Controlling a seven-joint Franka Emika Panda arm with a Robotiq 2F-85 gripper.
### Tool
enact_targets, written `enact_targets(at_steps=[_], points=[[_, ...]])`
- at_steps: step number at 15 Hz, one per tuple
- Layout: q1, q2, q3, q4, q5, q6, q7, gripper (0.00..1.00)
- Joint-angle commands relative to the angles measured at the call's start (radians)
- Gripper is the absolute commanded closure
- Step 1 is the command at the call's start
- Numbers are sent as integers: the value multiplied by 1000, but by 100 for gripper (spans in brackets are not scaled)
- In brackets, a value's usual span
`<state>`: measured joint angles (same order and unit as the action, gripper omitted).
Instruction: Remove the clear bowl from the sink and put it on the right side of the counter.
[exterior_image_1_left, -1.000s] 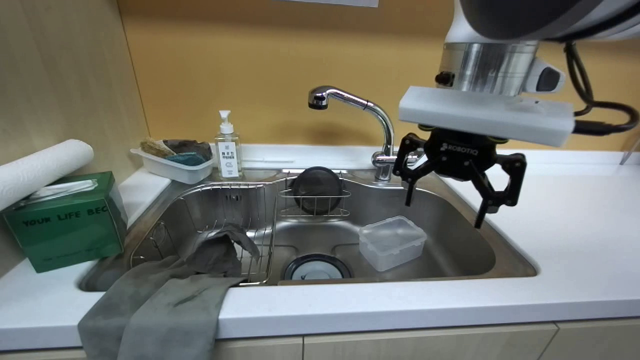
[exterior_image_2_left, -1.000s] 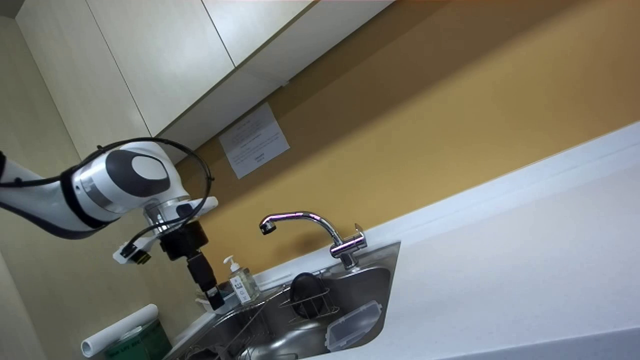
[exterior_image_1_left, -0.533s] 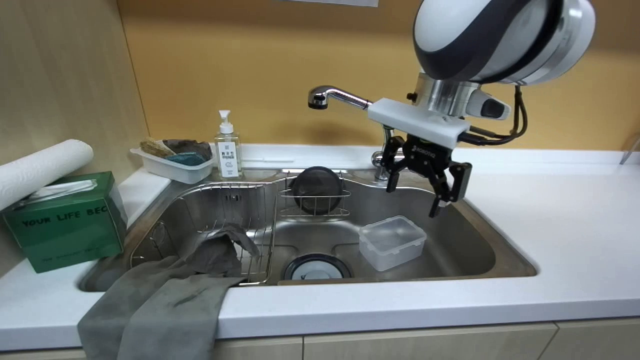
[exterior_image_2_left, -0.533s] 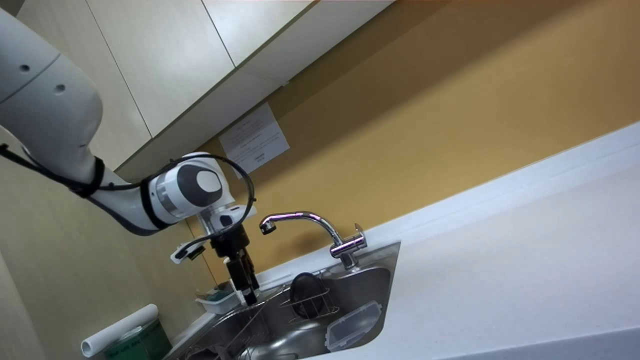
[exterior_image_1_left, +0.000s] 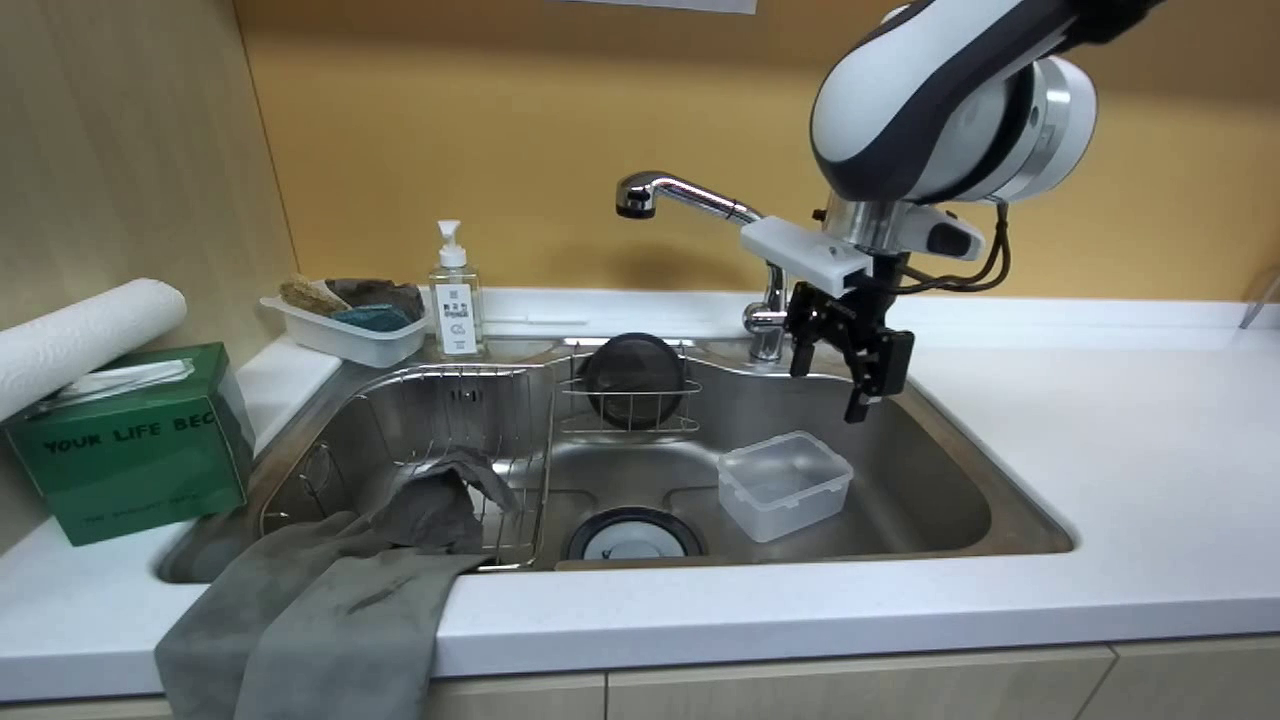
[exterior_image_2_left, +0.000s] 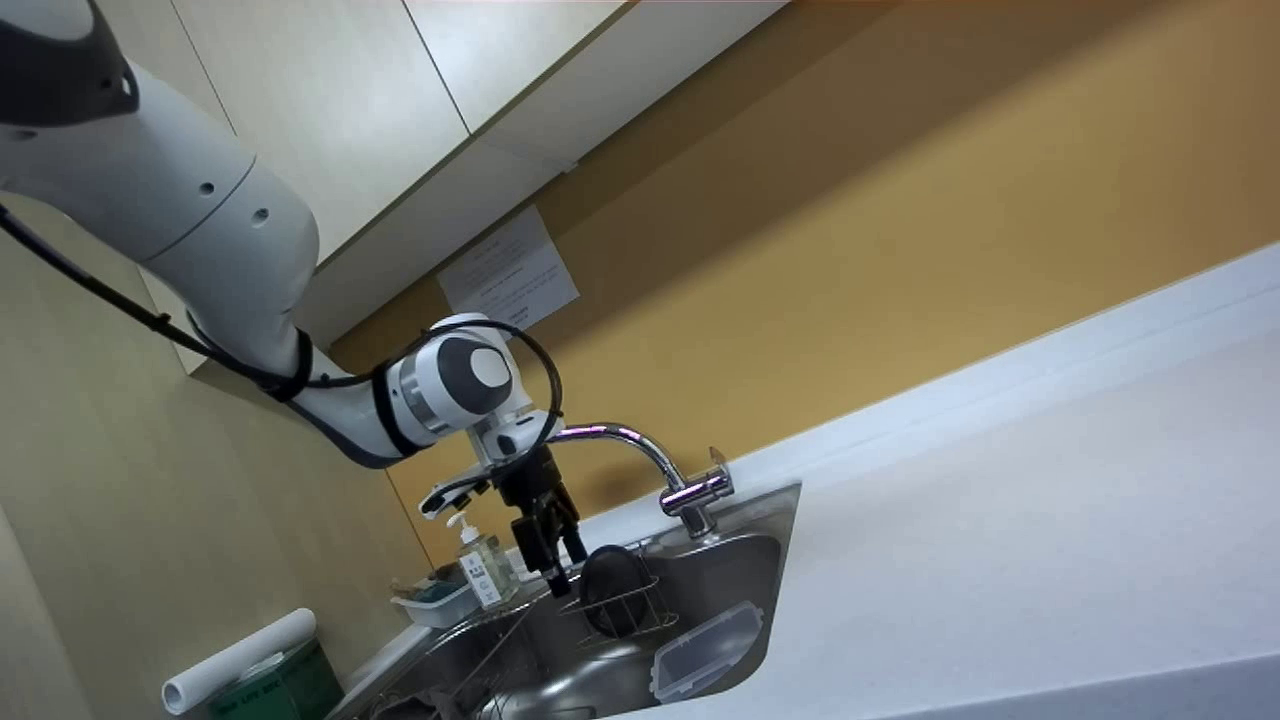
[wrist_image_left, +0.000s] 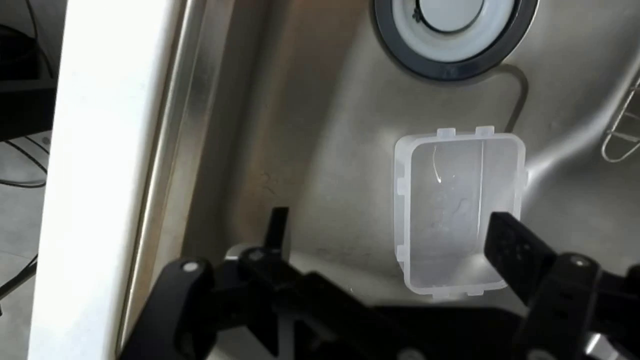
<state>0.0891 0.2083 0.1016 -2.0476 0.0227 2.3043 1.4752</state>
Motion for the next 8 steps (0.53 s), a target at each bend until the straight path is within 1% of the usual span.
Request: enact_targets(at_steps=[1, 3, 5, 6, 7, 8], points=[[57, 64, -58, 46, -106, 18, 151, 0], [73, 98, -76, 49, -140, 37, 191, 0], [83, 132, -87, 53, -140, 68, 206, 0], [83, 143, -86, 61, -112, 54, 205, 0], [77, 112, -84, 21, -113, 65, 153, 0], [79, 125, -85, 24, -112, 67, 158, 0]])
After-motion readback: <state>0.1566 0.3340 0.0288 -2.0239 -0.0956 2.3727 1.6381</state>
